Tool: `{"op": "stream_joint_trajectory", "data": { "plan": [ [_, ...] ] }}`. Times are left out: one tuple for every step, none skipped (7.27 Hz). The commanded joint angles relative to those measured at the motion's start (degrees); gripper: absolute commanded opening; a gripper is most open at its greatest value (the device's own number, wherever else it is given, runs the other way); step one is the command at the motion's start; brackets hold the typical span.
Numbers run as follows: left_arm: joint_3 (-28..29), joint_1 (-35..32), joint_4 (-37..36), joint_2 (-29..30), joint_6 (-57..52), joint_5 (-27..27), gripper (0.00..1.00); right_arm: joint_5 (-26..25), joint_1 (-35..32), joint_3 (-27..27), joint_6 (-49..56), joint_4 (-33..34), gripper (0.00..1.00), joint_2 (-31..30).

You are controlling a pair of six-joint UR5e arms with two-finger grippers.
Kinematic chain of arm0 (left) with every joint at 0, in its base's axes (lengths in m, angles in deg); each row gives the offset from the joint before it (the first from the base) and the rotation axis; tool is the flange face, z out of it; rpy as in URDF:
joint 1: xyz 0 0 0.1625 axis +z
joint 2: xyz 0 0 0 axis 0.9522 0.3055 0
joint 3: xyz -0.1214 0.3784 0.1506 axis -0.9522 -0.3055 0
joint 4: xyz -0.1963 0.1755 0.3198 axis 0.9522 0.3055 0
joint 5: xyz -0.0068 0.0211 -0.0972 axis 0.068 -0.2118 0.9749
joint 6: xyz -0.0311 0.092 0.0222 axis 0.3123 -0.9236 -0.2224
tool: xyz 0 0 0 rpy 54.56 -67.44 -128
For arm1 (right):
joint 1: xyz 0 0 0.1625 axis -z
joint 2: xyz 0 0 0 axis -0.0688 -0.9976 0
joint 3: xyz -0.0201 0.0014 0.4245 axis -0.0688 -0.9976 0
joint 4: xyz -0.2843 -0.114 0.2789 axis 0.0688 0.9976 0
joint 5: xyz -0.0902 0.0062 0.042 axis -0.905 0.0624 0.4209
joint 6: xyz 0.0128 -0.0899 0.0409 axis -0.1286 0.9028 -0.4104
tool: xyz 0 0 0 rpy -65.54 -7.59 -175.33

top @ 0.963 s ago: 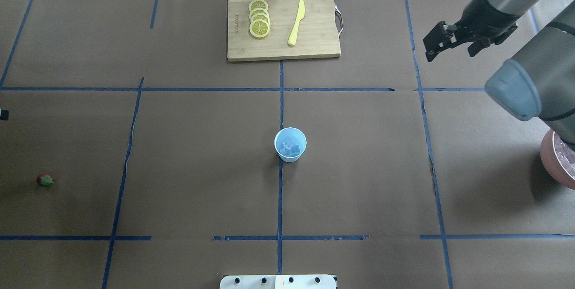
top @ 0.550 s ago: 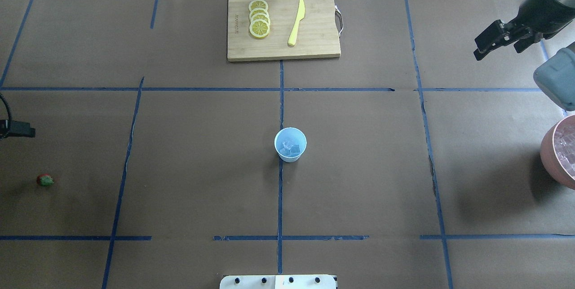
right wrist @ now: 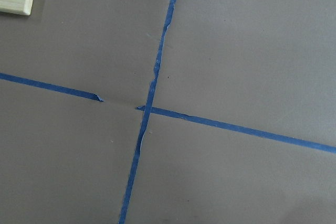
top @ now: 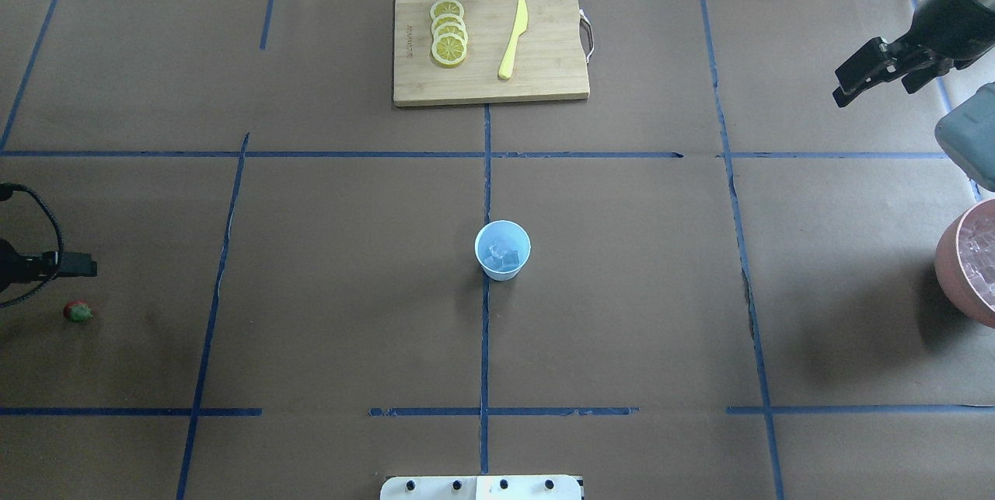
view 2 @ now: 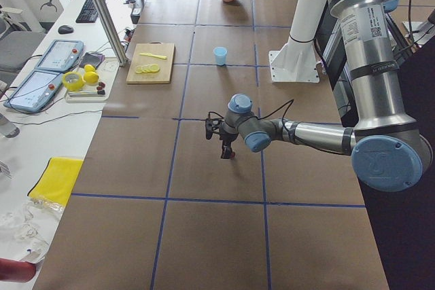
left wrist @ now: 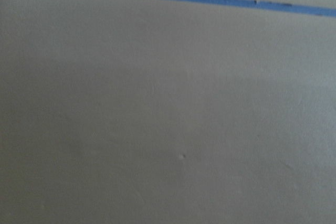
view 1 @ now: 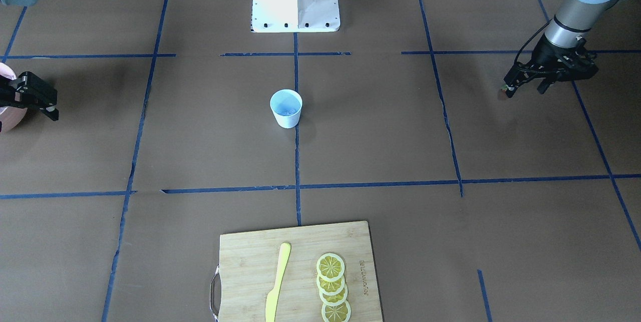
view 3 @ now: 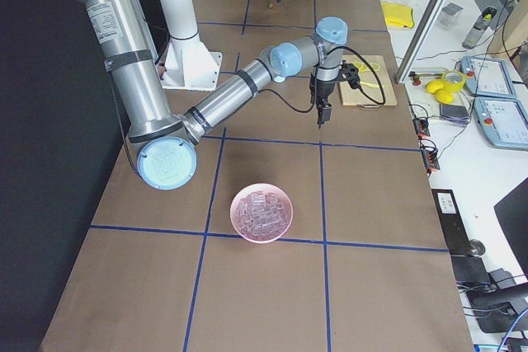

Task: Put ice and strawberries in cup
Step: 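Lower the left gripper onto the red strawberry and close it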

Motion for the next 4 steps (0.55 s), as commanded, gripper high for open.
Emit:
{"op": "stream_joint_trajectory", "data": {
  "plan": [
    [0.1, 2.0, 0.1, -0.5, 0.3, 0.1, 0.97, 0.0, 0.0, 0.0, 0.1, 0.0, 1.0, -0.3],
    [0.7, 2.3, 0.1, -0.6, 0.3, 0.1, 0.97, 0.0, 0.0, 0.0, 0.1, 0.0, 1.0, -0.4],
    [1.1, 2.5, 0.1, -0.6, 0.4, 0.1, 0.97, 0.0, 0.1, 0.0, 0.0, 0.0, 1.0, -0.4],
    [1.3, 2.9, 0.0, -0.6, 0.4, 0.2, 0.97, 0.0, 0.1, 0.1, -0.1, 0.0, 1.0, -0.4]
  ]
}}
